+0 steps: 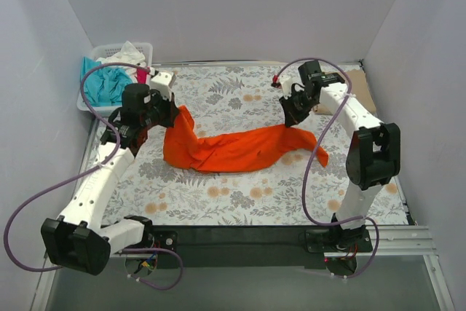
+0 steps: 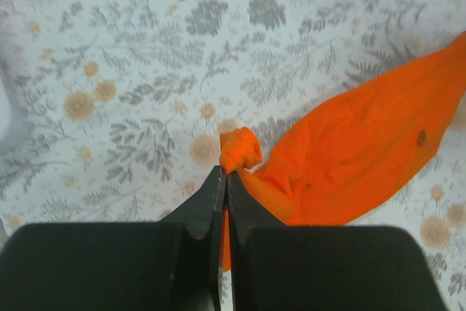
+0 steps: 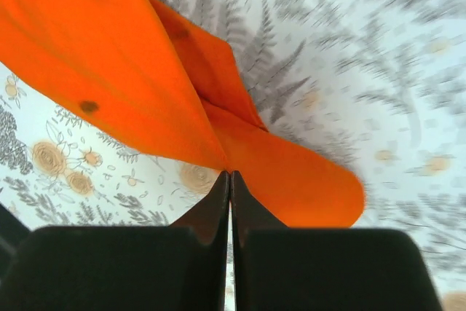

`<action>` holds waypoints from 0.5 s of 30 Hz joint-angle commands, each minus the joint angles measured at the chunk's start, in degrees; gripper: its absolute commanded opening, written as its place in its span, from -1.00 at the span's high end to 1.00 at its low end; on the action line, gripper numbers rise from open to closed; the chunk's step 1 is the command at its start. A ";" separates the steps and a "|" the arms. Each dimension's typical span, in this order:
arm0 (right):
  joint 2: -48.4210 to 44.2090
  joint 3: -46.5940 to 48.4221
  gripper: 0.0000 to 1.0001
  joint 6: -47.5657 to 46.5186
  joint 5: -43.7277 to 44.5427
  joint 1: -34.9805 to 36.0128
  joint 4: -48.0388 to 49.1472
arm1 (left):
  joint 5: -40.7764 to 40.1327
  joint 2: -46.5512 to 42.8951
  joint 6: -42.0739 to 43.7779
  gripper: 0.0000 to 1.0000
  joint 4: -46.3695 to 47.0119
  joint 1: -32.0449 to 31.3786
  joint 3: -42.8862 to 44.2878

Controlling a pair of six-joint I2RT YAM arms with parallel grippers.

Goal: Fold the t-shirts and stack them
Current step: Flatten the tshirt out

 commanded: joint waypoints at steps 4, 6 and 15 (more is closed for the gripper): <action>-12.89 0.44 0.97 -9.50 -2.38 2.06 -6.78 | 8.70 -1.61 -1.83 1.00 2.19 7.66 8.51; -17.74 -12.03 0.97 -13.03 -0.72 6.80 -6.61 | 10.19 -4.51 0.19 1.00 0.16 10.29 5.71; -30.77 -45.56 0.89 -17.45 13.34 17.10 -0.80 | 9.58 -19.99 6.26 1.00 -11.44 14.35 -7.13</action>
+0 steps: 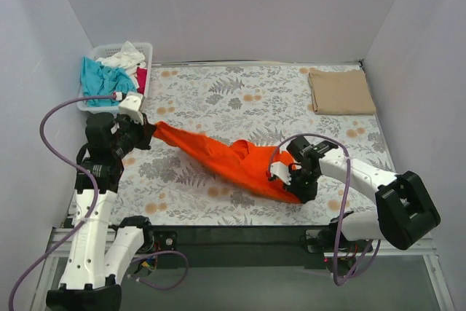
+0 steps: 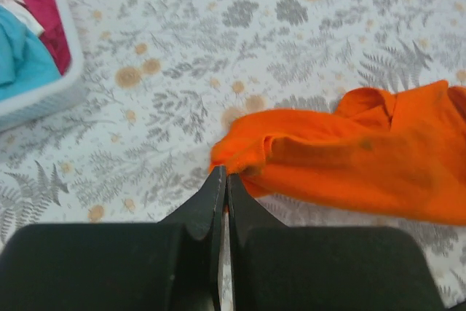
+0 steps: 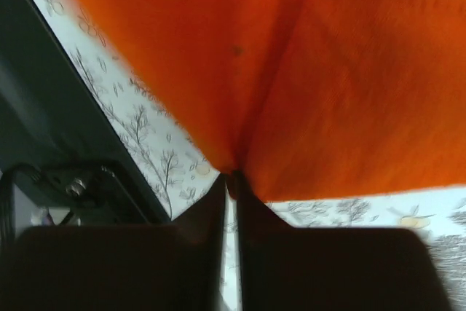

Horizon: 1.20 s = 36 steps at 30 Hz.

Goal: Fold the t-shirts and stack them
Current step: Flatten the tshirt out

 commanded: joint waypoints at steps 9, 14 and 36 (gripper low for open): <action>-0.46 17.42 0.05 4.24 -3.94 -9.45 -3.00 | -0.68 -2.17 7.60 1.00 -3.97 0.34 -8.13; 5.69 23.31 0.03 7.40 -7.03 -10.16 -2.39 | -0.33 -1.64 8.83 1.00 -2.30 0.34 -10.76; 8.88 12.87 0.97 0.31 8.70 -7.15 -6.25 | -1.12 -1.63 7.69 1.00 -1.33 0.34 -13.85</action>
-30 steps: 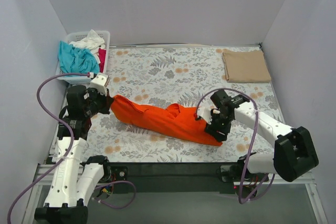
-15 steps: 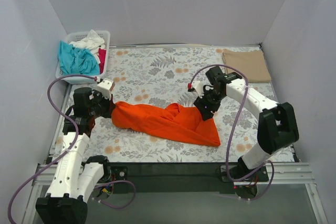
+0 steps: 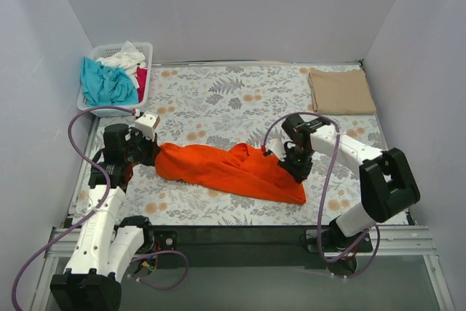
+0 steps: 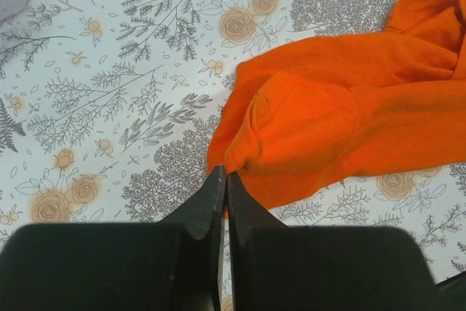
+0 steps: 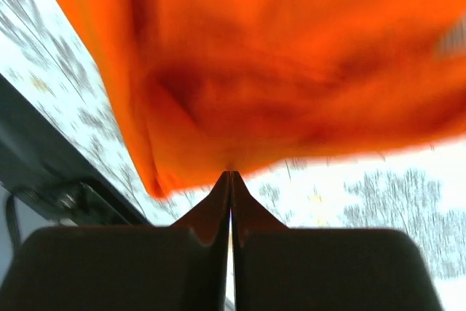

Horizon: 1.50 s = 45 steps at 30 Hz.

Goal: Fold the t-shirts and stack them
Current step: Flatten the tshirt out

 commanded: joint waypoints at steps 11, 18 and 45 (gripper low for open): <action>-2.13 15.95 0.18 -4.78 -7.47 -19.60 -7.22 | 0.28 -0.85 0.06 1.00 0.81 0.36 -0.76; 15.19 29.42 0.09 12.81 -21.13 -19.17 -1.60 | 1.08 -0.06 -0.11 1.00 0.55 0.36 0.39; 35.25 34.79 0.26 21.62 -34.14 -13.54 0.52 | 1.60 1.17 -0.73 1.00 1.08 0.36 0.91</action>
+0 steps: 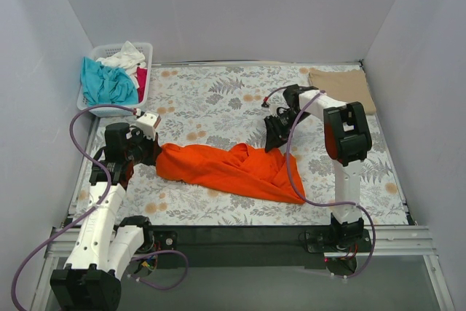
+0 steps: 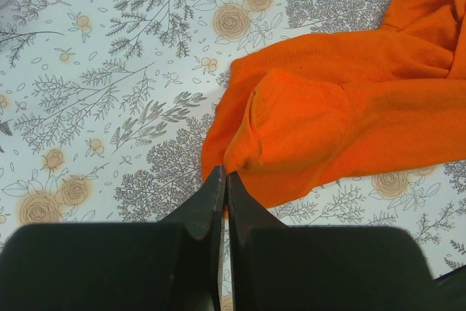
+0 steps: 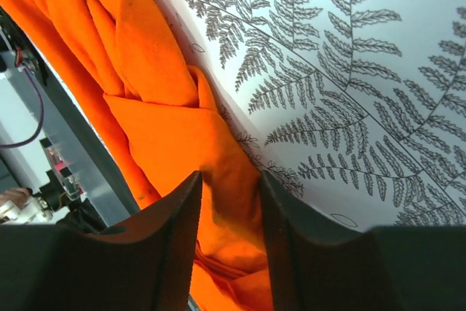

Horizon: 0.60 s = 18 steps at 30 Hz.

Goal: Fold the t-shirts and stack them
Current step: Flatten the tshirt out

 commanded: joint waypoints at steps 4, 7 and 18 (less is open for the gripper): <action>-3.48 2.22 0.58 -0.62 -4.34 -0.16 -0.90 | 0.82 -0.11 -0.18 1.00 0.79 0.36 1.11; -6.55 1.43 0.62 -1.49 -4.69 -0.43 -1.08 | 0.82 -0.12 -0.10 1.00 0.79 0.36 1.02; -6.66 3.09 0.59 -1.15 -5.48 -0.60 -1.52 | 1.08 0.33 -0.27 1.00 1.14 0.36 1.11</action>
